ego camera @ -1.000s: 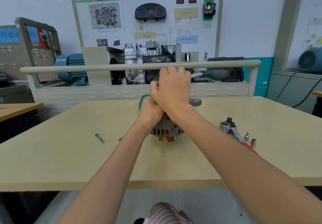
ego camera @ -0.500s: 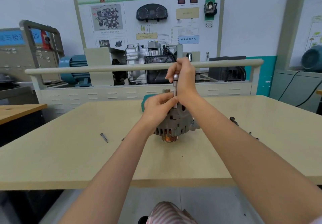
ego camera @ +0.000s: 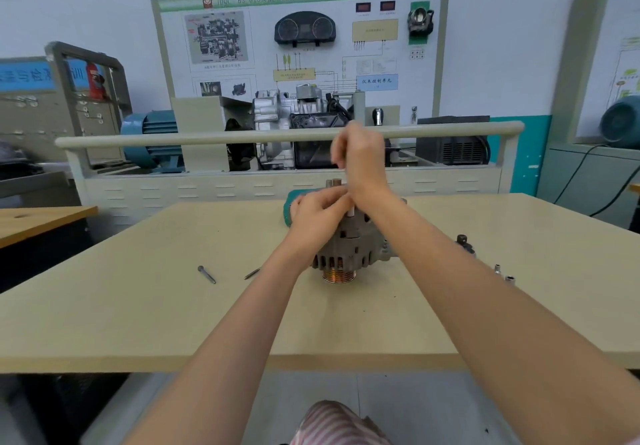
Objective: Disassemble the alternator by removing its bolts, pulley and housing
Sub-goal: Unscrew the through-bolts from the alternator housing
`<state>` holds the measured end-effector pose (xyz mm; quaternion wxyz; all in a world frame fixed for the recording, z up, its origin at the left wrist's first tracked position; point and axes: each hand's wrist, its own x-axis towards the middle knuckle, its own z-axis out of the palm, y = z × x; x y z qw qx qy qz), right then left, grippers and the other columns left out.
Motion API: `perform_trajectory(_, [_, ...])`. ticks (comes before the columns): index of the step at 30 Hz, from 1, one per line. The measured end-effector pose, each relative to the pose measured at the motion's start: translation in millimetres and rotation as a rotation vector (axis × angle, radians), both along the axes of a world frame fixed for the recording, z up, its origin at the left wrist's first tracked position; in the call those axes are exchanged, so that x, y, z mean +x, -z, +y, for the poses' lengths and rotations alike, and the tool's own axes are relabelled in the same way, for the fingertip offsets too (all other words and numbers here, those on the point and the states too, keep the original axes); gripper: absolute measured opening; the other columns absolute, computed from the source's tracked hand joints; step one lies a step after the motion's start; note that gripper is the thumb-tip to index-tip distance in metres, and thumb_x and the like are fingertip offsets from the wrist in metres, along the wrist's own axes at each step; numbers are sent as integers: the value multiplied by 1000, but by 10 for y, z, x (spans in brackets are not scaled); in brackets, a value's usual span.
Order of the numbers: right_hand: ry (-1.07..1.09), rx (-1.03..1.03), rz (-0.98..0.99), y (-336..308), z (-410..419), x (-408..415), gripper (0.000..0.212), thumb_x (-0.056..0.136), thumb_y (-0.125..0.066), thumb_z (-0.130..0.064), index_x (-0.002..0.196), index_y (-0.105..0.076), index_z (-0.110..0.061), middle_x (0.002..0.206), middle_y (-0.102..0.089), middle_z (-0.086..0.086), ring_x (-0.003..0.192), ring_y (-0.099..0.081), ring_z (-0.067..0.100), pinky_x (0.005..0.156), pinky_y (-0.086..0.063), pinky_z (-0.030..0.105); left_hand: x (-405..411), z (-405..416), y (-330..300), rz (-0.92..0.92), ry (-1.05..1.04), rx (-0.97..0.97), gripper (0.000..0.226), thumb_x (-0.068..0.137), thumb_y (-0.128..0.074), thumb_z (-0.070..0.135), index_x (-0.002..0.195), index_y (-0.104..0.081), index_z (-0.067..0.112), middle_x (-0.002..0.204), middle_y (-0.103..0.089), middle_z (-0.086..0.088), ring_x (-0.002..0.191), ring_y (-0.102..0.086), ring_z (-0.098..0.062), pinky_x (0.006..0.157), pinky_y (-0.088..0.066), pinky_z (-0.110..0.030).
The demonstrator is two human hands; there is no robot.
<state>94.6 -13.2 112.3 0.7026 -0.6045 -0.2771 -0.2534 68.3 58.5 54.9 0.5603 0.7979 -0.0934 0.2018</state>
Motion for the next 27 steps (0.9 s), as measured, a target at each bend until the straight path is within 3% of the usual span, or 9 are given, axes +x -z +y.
perform_trajectory(3, [-382, 293, 218, -84, -113, 94, 51, 91, -29, -15, 40, -35, -15, 34, -31, -3, 42, -34, 16, 62, -45, 24, 14, 24, 20, -35, 34, -26, 22, 93, -57, 30, 107, -71, 21, 105, -71, 0, 110, -60, -24, 94, -47, -40])
perform_trajectory(7, [-229, 323, 159, -41, 5, 34, 44, 91, -32, -13, 47, -40, -12, 37, -37, -4, 41, -38, 11, 59, -44, 26, 13, 20, 38, -67, 18, -75, 20, 91, -60, 25, 106, -72, 20, 98, -73, 3, 95, -64, -12, 77, -49, -23])
perform_trajectory(9, [106, 76, -49, 49, 51, -5, 38, 85, -36, -19, 51, -47, -7, 45, -43, -4, 48, -41, 10, 61, -40, 29, 26, 30, 38, -49, 0, -64, 15, 92, -59, 18, 97, -73, 17, 89, -72, 2, 83, -63, -8, 66, -47, -13])
perform_trajectory(12, [927, -688, -346, 215, 146, -7, 29, 84, -40, -29, 74, -59, -8, 73, -56, 2, 76, -47, 21, 74, -33, 35, 61, 25, 33, -14, -73, -94, 15, 93, -49, 2, 82, -58, 7, 73, -57, -5, 64, -50, -8, 45, -39, -8])
perform_trajectory(15, [1053, -846, -322, 179, 200, -51, 28, 86, -40, -32, 87, -59, -10, 85, -57, 4, 85, -47, 23, 78, -30, 35, 61, -1, 21, -4, -57, -191, 10, 96, -44, 1, 93, -52, 5, 79, -52, -10, 65, -46, -7, 46, -40, -10])
perform_trajectory(19, [668, -507, -318, 185, 94, -66, 16, 85, -51, -20, 93, -58, -8, 94, -52, 2, 94, -46, 19, 89, -30, 29, 69, 19, 56, -57, -80, -119, 31, 90, -50, 1, 63, -54, 14, 53, -56, 6, 50, -50, -1, 40, -37, -11])
perform_trajectory(23, [815, -145, 49, 246, 89, -126, 51, 81, -59, -24, 125, -42, -6, 128, -37, 10, 120, -34, 23, 104, -25, 35, 89, 8, 91, -139, -58, -76, 41, 84, -57, -1, 57, -63, 30, 57, -62, 7, 60, -56, -7, 56, -44, -22])
perform_trajectory(25, [556, 63, 354, 161, 82, -132, 55, 84, -59, -27, 129, -35, -6, 126, -39, 11, 110, -42, 22, 92, -35, 33, 78, -3, 85, -138, -32, -86, 31, 85, -61, 6, 72, -71, 32, 67, -70, 12, 71, -64, -8, 66, -51, -25])
perform_trajectory(27, [142, 302, 535, 16, 42, -111, 36, 89, -53, -18, 119, -37, -6, 108, -51, 11, 80, -51, 16, 64, -43, 25, 65, -12, 83, -123, -20, -95, 17, 86, -63, 13, 95, -74, 23, 85, -73, 7, 87, -67, -12, 76, -54, -30])
